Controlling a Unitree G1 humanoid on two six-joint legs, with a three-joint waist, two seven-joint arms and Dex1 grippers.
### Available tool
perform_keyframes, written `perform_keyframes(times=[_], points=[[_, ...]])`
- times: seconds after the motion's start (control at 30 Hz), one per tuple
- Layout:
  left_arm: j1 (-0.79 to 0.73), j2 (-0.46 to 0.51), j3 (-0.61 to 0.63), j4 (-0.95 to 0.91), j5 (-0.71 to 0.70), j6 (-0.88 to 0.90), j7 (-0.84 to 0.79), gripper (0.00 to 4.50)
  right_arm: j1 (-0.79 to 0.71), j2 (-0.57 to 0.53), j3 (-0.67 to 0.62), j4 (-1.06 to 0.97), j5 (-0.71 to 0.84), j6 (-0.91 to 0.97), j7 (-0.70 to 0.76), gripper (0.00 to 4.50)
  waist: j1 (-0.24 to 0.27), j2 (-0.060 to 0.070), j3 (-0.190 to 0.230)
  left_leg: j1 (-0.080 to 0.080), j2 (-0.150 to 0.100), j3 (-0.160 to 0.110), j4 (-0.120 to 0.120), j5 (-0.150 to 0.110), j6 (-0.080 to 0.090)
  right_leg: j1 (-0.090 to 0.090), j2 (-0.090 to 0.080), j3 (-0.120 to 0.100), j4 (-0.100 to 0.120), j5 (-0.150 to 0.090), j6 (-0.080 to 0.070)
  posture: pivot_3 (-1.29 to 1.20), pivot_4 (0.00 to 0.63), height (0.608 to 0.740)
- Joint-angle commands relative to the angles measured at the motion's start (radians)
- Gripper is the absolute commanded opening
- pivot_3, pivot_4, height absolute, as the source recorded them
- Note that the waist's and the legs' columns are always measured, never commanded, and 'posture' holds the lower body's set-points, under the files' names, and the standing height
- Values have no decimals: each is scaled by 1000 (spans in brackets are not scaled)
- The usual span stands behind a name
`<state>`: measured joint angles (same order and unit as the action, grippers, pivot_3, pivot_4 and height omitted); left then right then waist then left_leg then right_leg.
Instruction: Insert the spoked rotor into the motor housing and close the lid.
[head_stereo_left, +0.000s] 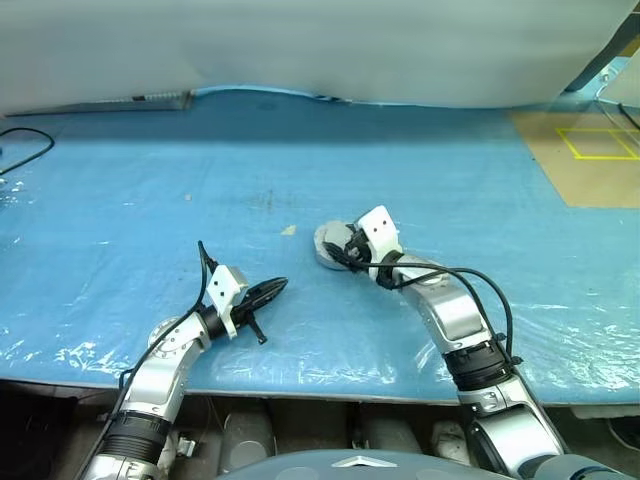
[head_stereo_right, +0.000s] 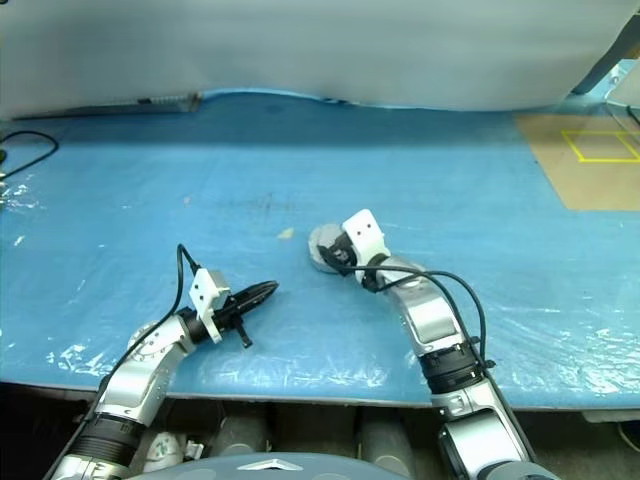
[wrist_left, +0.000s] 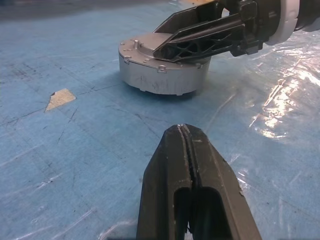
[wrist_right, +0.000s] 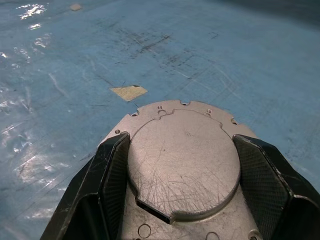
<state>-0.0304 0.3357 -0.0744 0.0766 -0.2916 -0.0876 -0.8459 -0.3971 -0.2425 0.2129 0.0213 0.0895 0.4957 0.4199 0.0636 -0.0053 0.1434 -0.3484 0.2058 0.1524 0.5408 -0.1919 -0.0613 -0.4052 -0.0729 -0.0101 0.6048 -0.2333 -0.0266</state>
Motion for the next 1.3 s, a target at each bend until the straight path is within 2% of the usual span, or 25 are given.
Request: perform_keyframes(times=[0.03, 0.2, 0.3, 0.4, 0.57, 0.63, 1.0, 1.13, 1.3], points=[[1, 3, 9, -34, -6, -16, 1, 0, 30, -23, 7, 78, -47, 35, -21, 2934, 2, 0, 0, 0, 0, 0, 0, 0, 0, 0, 0, 0, 0, 0, 0, 0, 150, 740], [-5, -2, 16, -32, -14, -8, 9, 0, 35, -31, 29, 87, -56, 63, -4, 2934, 3, 0, 0, 0, 0, 0, 0, 0, 0, 1, 0, 0, 0, 0, 0, 0, 150, 740], [-34, -24, 45, -44, -53, 59, 55, 0, 53, -34, 51, 55, -27, 84, 47, 2934, 4, 0, 0, 0, 0, 0, 0, 0, 0, 1, 0, 0, 0, 0, 1, 0, 150, 740], [-99, -49, 82, -76, -100, 250, 175, 0, 67, -36, 65, 21, -8, 93, 88, 2934, 5, -1, -1, 0, 0, 0, 0, 0, 0, 1, 0, 0, 0, 1, -2, 0, 150, 740], [-238, -34, 159, -120, -336, 765, 288, 0, 95, -47, 77, -31, 20, 100, 163, 2934, 0, -1, -1, 0, 0, 0, 0, 0, 0, 0, 0, 0, 0, 1, -2, 0, 150, 740], [-272, -26, 182, -128, -396, 869, 294, 0, 110, -53, 84, -60, 30, 103, 194, 2934, -4, -1, -1, -1, 0, 0, 0, 0, 0, 0, 1, 0, 0, 1, -2, 0, 150, 740], [-298, -31, 186, -207, -508, 999, 254, 0, 124, -48, 109, -51, -5, 57, 204, 2934, -21, -1, -1, -1, 0, -1, -1, 0, 0, 0, 1, -1, -1, 0, -3, 0, 150, 740], [-296, -47, 166, -203, -499, 1008, 264, 0, 122, -43, 111, -41, -13, 49, 203, 2934, -23, -1, -1, -1, 0, -1, -1, 0, 0, 0, 1, -1, -1, 0, -3, 0, 150, 740], [-325, -80, 97, -139, -413, 960, 274, 0, 116, -38, 112, -30, -24, 41, 204, 2934, -23, -2, -1, -1, 0, -1, -1, 0, 0, 1, 1, -1, -1, 0, -2, 0, 150, 740]])
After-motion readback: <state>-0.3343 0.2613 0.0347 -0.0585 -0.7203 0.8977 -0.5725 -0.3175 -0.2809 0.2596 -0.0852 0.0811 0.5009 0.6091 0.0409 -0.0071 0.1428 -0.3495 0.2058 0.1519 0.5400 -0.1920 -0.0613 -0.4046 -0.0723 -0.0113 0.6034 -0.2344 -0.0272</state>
